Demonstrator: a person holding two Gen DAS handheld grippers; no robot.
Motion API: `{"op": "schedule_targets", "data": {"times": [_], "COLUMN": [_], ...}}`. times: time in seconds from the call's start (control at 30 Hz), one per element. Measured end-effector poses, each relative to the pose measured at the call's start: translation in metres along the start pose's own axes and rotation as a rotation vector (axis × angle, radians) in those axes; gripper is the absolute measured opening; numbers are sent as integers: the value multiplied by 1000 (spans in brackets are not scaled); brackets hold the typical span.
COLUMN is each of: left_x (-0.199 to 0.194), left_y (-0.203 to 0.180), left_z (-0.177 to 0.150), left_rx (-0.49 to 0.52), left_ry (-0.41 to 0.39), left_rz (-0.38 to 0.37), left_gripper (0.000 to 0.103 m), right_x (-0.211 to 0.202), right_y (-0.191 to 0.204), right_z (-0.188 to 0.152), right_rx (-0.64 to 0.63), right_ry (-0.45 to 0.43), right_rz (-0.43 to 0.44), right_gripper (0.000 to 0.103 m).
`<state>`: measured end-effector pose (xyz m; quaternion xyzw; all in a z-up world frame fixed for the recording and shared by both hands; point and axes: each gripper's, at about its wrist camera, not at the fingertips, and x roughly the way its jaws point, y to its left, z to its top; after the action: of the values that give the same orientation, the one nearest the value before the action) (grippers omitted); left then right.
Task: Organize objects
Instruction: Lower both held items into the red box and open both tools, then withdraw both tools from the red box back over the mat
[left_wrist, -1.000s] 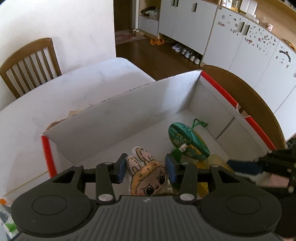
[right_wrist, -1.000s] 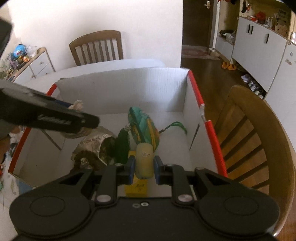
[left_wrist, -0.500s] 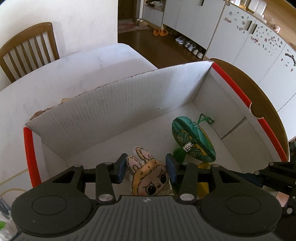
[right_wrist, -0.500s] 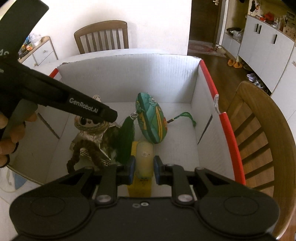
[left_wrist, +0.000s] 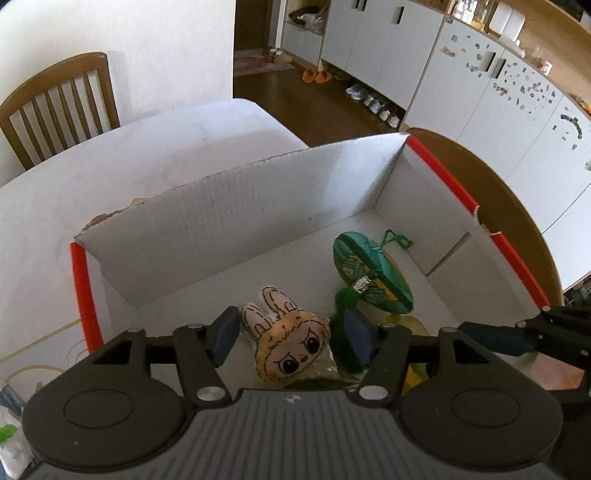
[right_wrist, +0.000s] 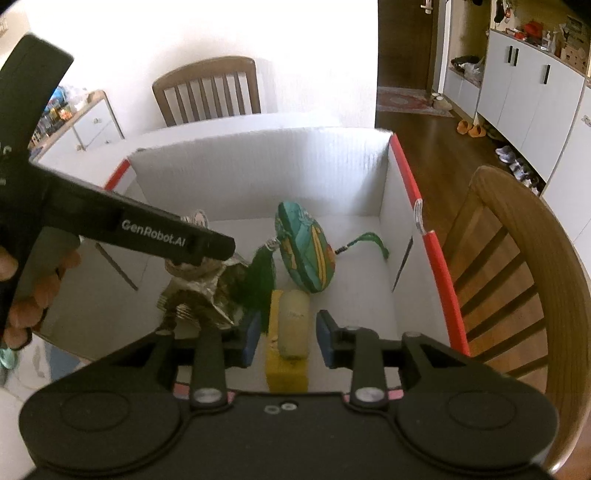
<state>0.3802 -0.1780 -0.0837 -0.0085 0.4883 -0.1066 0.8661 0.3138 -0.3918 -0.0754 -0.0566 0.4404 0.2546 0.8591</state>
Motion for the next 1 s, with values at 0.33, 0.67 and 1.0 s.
{"op": "schedule_targets", "data": {"times": [0.33,0.67,1.0], "left_x": [-45,-95,-144], "left_y": [3,20,45], "left_z": [-13,-36,-60], "left_rx": [-1,-29,-34], "left_ry": [-78,-153,-226], "left_rz": [-21,-32,-24], "left_gripper": [62,62,72], "right_x": [-33,-60,-79], "right_y": [15,44,87], "right_z": [3,4,3], "right_rx": [-2,-4,-13], "right_ry": [-71,-123,-161], "right_rz": [36,68,87], "right_gripper": [50,60,74]}}
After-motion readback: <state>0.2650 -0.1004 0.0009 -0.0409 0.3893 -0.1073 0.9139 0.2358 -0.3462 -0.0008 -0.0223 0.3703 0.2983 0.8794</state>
